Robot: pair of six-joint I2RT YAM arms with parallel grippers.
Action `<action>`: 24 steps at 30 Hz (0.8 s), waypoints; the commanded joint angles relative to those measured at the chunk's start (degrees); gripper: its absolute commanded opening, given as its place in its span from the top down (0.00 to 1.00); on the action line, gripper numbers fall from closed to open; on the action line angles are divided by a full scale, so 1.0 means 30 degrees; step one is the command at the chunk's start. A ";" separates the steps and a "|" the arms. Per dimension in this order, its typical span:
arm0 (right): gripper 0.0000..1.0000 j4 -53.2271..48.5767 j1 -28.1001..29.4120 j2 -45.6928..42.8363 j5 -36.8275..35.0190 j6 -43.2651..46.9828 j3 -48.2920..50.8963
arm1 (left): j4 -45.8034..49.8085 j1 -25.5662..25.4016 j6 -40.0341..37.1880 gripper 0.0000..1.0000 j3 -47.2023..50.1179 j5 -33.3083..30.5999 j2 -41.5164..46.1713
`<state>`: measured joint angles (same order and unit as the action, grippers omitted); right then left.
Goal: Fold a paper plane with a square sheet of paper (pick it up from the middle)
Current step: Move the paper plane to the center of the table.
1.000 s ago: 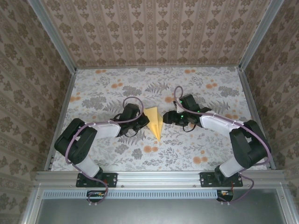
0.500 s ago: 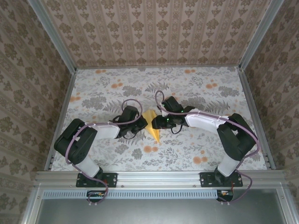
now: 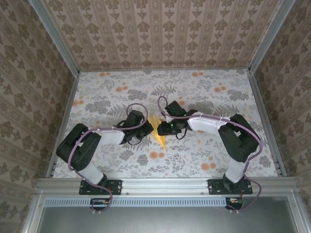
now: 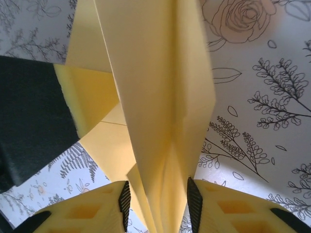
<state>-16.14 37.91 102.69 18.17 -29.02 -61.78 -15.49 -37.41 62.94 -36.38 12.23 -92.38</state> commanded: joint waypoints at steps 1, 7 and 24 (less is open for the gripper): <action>0.62 -0.0961 0.0207 0.0408 -0.0545 0.0208 -0.0547 | -0.0078 0.0055 -0.0241 1.00 0.0181 -0.0061 0.0400; 0.61 -0.1245 0.0310 0.0156 -0.1147 0.0269 -0.0594 | -0.0058 0.0048 -0.0222 1.00 0.0168 -0.0063 0.0315; 0.49 -0.1170 0.1209 0.0761 -0.0318 0.0729 -0.1254 | -0.0143 0.0031 -0.0126 1.00 0.0203 -0.0063 0.0182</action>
<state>-18.63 41.08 104.01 16.25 -28.05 -64.42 -15.53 -37.41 62.94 -36.38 12.23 -92.40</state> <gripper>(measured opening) 0.504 0.048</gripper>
